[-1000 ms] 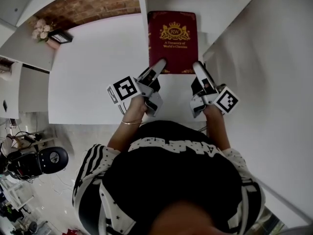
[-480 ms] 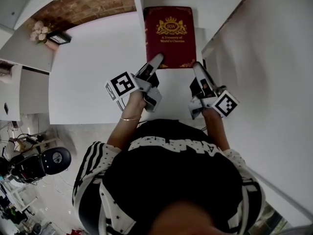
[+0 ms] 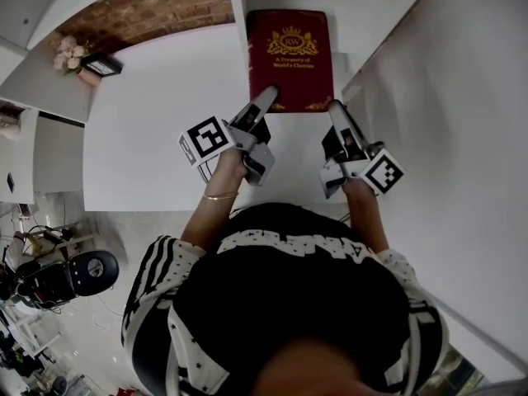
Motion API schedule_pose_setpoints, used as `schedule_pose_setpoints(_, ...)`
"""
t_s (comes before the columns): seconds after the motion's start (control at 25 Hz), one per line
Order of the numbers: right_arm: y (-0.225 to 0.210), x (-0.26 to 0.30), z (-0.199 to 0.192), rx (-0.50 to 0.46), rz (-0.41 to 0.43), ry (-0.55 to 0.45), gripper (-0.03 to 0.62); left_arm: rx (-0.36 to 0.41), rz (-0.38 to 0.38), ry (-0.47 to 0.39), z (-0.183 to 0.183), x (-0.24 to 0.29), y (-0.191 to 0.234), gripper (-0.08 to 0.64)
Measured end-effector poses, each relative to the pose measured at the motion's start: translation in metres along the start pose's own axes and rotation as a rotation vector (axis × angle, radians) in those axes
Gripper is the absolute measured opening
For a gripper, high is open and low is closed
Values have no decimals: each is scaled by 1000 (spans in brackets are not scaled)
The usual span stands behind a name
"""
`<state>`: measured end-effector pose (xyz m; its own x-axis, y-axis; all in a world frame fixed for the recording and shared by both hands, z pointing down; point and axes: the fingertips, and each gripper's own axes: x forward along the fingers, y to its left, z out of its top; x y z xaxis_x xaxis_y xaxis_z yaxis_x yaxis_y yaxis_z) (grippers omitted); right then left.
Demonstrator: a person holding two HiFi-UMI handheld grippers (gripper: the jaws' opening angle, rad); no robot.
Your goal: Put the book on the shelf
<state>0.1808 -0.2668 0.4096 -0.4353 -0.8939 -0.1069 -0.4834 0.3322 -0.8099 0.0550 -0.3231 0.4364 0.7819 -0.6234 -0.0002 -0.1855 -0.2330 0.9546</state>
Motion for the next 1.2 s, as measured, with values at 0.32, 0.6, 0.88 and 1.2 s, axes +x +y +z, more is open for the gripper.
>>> schedule_pose_setpoints(0.32,7,4,12,-10,13,-23,61,-11,-27,-7,2,3,-9,273)
schedule_pose_setpoints(0.6,10,7,16,-21,22,-32,61,-11,-44,-10,5,2,-14,273)
schedule_pose_setpoints(0.88,15,11,20,-25,33,-41,61,-24,-58,-22,7,2,-19,275)
schedule_pose_setpoints(1.2,18,14,25,-34,42,-50,61,-48,-75,-30,9,3,-23,276)
